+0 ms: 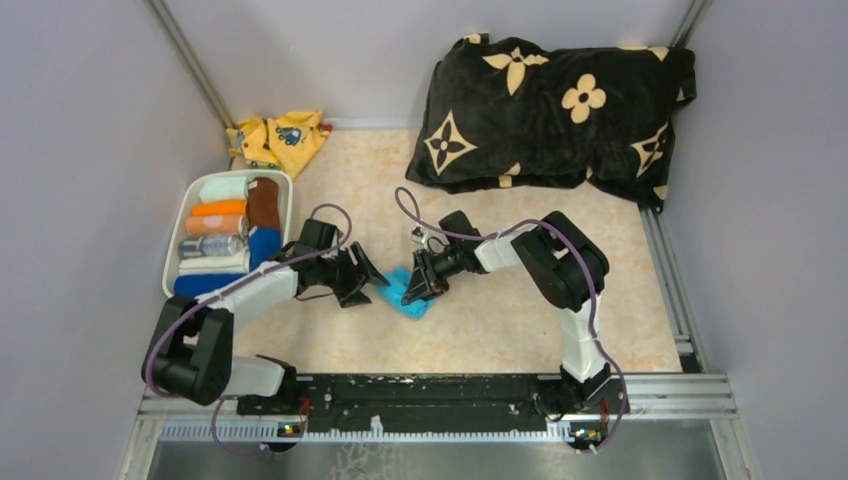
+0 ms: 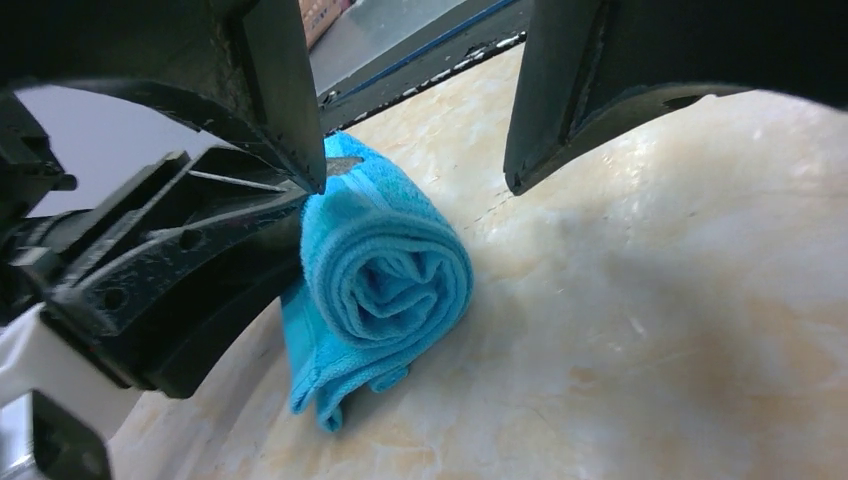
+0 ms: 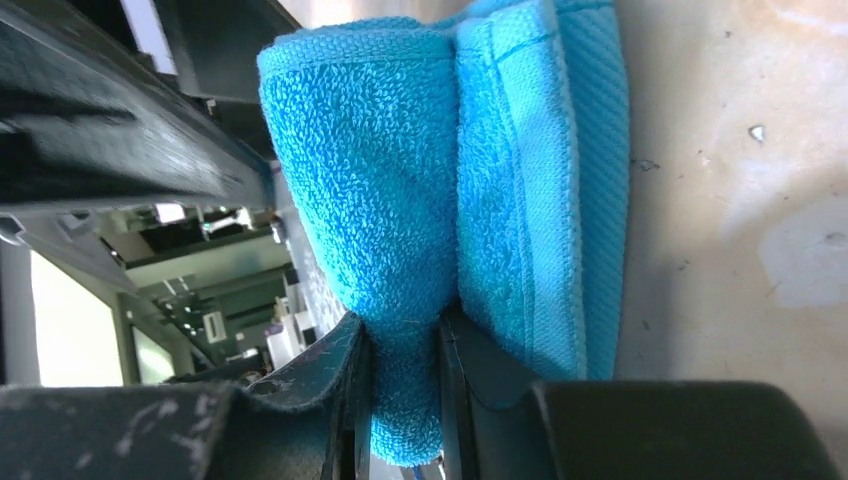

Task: Roll the towels
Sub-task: Roll the towel at the center of the board.

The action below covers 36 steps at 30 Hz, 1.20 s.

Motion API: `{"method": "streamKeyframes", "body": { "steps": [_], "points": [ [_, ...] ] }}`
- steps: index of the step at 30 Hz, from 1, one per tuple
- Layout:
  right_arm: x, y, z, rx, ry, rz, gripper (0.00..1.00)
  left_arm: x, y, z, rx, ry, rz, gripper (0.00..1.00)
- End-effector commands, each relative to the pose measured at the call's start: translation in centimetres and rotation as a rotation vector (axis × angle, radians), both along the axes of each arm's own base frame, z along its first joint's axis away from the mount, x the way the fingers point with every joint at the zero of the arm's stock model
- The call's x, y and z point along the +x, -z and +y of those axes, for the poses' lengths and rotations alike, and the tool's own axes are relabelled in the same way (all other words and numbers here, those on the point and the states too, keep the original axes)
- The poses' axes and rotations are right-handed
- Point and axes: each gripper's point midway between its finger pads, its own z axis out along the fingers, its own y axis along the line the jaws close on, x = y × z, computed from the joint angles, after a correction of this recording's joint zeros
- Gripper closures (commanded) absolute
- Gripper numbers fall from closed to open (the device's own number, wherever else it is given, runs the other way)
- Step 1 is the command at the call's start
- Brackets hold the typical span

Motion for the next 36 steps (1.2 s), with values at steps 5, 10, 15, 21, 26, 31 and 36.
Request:
{"method": "streamKeyframes", "body": {
  "steps": [5, 10, 15, 21, 26, 31, 36],
  "points": [
    [-0.4, 1.3, -1.1, -0.067, 0.052, 0.018, 0.86, 0.4, 3.4, -2.8, 0.032, 0.073, 0.062, 0.4],
    [1.2, -0.7, -2.0, -0.135, 0.091, -0.207, 0.68, -0.2, 5.8, -1.9, 0.111, 0.071, 0.12, 0.46],
    [2.7, -3.2, -3.6, -0.272, 0.13, -0.46, 0.56, -0.3, 6.5, -1.2, 0.156, 0.068, 0.129, 0.46],
    [3.3, -7.5, -4.8, -0.43, 0.116, -0.826, 0.5, -0.1, 6.7, -0.9, 0.186, 0.07, 0.129, 0.45],
    [2.0, -8.4, -3.1, -0.498, 0.042, -1.039, 0.48, 0.0, 6.9, -0.9, 0.196, 0.079, 0.134, 0.44],
    [0.8, -6.5, -1.4, -0.549, -0.04, -1.122, 0.51, 0.0, 7.1, -0.7, 0.205, 0.083, 0.134, 0.43],
    [0.0, -2.5, -1.5, -0.651, -0.164, -1.133, 0.53, 0.2, 7.1, -0.7, 0.209, 0.086, 0.133, 0.42]
  ]
}}
